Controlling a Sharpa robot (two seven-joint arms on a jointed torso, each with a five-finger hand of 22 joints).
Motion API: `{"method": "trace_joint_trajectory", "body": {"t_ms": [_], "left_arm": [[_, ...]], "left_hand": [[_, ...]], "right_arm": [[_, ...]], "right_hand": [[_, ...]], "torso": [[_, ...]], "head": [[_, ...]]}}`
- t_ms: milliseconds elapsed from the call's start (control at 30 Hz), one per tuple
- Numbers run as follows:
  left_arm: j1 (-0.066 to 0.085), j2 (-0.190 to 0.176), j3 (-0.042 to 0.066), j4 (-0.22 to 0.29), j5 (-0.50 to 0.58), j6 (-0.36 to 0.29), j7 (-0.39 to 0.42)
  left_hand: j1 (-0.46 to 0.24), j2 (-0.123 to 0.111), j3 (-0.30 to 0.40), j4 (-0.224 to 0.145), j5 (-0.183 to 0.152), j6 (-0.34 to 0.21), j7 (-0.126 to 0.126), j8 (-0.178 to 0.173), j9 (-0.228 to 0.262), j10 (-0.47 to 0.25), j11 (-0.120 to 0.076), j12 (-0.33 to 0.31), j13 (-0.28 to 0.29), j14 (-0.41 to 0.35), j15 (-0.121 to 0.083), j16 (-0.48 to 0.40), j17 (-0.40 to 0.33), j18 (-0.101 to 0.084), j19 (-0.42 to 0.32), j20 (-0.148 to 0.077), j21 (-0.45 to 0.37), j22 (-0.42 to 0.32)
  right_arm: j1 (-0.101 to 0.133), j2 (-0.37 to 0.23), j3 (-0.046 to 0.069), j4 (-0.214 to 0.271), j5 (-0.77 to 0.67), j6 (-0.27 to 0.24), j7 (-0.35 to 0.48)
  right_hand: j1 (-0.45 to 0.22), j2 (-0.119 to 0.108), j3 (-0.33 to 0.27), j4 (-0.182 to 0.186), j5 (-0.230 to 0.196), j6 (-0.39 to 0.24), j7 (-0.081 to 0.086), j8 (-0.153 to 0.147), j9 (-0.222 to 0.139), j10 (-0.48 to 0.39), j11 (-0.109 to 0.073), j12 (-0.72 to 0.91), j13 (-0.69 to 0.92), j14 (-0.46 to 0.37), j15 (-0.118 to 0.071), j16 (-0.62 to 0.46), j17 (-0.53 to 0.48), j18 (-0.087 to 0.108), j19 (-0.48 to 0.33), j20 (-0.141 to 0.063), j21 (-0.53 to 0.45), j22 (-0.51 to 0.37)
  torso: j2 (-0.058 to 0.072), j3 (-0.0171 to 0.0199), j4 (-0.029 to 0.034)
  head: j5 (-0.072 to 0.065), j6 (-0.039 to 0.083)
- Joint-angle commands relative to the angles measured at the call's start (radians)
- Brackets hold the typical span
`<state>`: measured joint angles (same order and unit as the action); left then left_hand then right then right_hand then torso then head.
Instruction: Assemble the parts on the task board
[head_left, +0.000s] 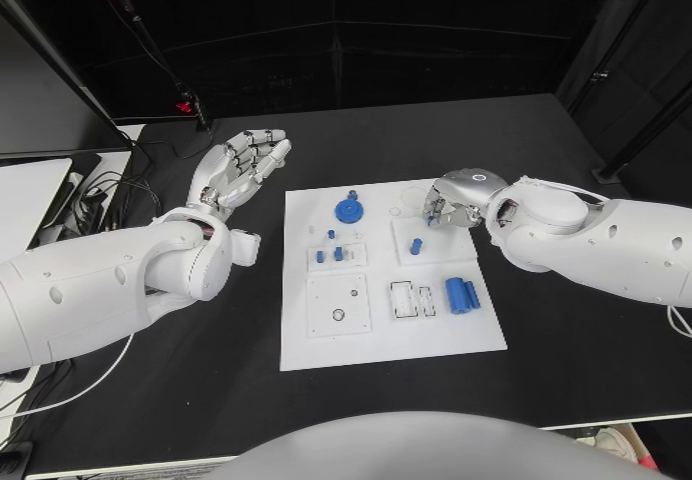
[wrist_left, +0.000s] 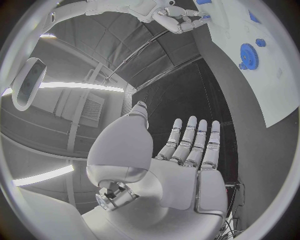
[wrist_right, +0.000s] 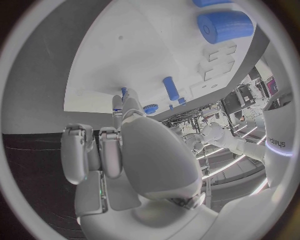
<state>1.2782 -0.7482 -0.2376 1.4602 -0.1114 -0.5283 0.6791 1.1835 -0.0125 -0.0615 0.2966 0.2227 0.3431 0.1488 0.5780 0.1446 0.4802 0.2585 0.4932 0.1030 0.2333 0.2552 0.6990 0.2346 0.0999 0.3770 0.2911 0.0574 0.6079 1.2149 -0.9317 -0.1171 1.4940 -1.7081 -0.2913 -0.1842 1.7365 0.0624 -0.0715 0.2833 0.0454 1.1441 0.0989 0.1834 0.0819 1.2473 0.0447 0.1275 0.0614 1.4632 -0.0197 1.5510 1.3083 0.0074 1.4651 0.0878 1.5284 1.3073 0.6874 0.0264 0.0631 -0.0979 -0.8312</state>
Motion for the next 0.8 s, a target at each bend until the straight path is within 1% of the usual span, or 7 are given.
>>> {"method": "trace_joint_trajectory", "body": {"t_ms": [33,133,267,367,600,733,800], "left_arm": [[0.001,0.001,0.001,-0.001,0.002,0.011,0.135],[0.001,0.002,0.001,-0.002,0.002,0.011,0.134],[0.001,0.002,0.001,-0.004,0.002,0.012,0.134],[0.001,0.002,0.001,-0.005,0.002,0.012,0.133],[0.0,0.005,0.001,-0.008,0.002,0.013,0.132],[0.0,0.006,0.001,-0.01,0.002,0.014,0.132],[0.0,0.007,0.001,-0.011,0.002,0.014,0.132]], "left_hand": [[0.001,0.013,-0.001,-0.004,0.007,-0.01,0.146,0.006,-0.002,-0.009,0.0,0.006,-0.002,-0.009,0.0,0.006,-0.003,-0.01,0.008,0.0,0.006,-0.002],[0.001,0.013,-0.001,-0.004,0.007,-0.01,0.146,0.006,-0.002,-0.009,0.0,0.006,-0.002,-0.009,0.0,0.006,-0.003,-0.01,0.008,0.0,0.006,-0.002],[0.002,0.015,-0.002,-0.004,0.01,-0.011,0.146,0.009,-0.002,-0.01,0.0,0.009,-0.002,-0.01,0.0,0.008,-0.005,-0.011,0.007,0.0,0.006,-0.003],[0.002,0.015,-0.002,-0.004,0.01,-0.011,0.146,0.009,-0.002,-0.01,0.0,0.009,-0.002,-0.01,0.0,0.008,-0.005,-0.011,0.007,0.0,0.006,-0.003],[0.003,0.016,-0.003,-0.004,0.012,-0.012,0.146,0.012,-0.003,-0.01,0.0,0.012,-0.003,-0.01,0.0,0.01,-0.007,-0.011,0.007,0.0,0.006,-0.003],[0.003,0.016,-0.003,-0.004,0.012,-0.012,0.146,0.012,-0.003,-0.01,0.0,0.012,-0.003,-0.01,0.0,0.01,-0.007,-0.011,0.007,0.0,0.006,-0.003],[0.004,0.017,-0.004,-0.004,0.014,-0.013,0.146,0.015,-0.004,-0.012,0.0,0.015,-0.004,-0.011,0.0,0.012,-0.009,-0.011,0.007,0.0,0.006,-0.004]], "right_arm": [[0.002,-0.011,0.002,0.016,0.011,-0.134,0.061],[0.003,-0.027,0.002,0.034,0.018,-0.17,0.075],[0.003,-0.052,0.002,0.062,0.023,-0.213,0.088],[0.004,-0.072,0.003,0.087,0.03,-0.238,0.095],[0.007,-0.097,0.004,0.141,0.048,-0.278,0.117],[0.008,-0.089,0.004,0.168,0.075,-0.284,0.132],[0.008,-0.079,0.004,0.18,0.082,-0.281,0.138]], "right_hand": [[0.017,0.002,0.01,0.0,0.002,0.006,0.003,0.0,0.002,0.009,0.001,-0.009,-0.001,0.102,-0.003,0.005,0.237,0.005,0.08,-0.005,0.0,0.245],[0.018,0.001,0.01,0.001,0.002,0.005,0.004,-0.001,0.002,0.009,0.001,-0.011,-0.001,0.102,-0.003,0.004,0.236,0.005,0.08,-0.004,0.0,0.245],[0.02,-0.001,0.011,0.001,0.002,0.005,0.005,-0.003,0.001,0.009,0.003,-0.016,-0.001,0.102,-0.001,0.004,0.235,0.005,0.08,-0.004,0.0,0.245],[0.02,-0.003,0.011,0.002,0.002,0.005,0.007,-0.004,0.001,0.01,0.004,-0.019,-0.001,0.102,0.0,0.004,0.235,0.004,0.081,-0.003,0.001,0.246],[0.022,-0.004,0.013,0.002,0.002,0.007,0.008,-0.005,0.0,0.012,0.007,-0.024,-0.001,0.102,0.001,0.005,0.237,0.004,0.082,-0.002,0.004,0.247],[0.023,-0.004,0.014,0.002,0.002,0.007,0.009,-0.006,0.0,0.013,0.007,-0.026,-0.001,0.103,0.002,0.005,0.237,0.004,0.082,-0.001,0.003,0.247],[0.025,-0.004,0.015,0.001,0.002,0.008,0.011,-0.007,0.0,0.014,0.008,-0.027,-0.001,0.103,0.003,0.006,0.238,0.004,0.083,-0.001,0.004,0.247]], "torso": [[-0.001,0.0002,0.0006],[-0.001,-0.0002,-0.0004],[-0.002,-0.0002,0.0005],[-0.002,-0.0007,0.0001],[-0.001,-0.0002,0.0002],[0.001,0.0003,0.0019],[0.001,0.0002,0.0024]], "head": [[0.003,-0.002],[0.012,-0.006],[0.013,-0.005],[0.017,-0.002],[0.02,-0.001],[0.023,-0.001],[0.027,-0.003]]}}
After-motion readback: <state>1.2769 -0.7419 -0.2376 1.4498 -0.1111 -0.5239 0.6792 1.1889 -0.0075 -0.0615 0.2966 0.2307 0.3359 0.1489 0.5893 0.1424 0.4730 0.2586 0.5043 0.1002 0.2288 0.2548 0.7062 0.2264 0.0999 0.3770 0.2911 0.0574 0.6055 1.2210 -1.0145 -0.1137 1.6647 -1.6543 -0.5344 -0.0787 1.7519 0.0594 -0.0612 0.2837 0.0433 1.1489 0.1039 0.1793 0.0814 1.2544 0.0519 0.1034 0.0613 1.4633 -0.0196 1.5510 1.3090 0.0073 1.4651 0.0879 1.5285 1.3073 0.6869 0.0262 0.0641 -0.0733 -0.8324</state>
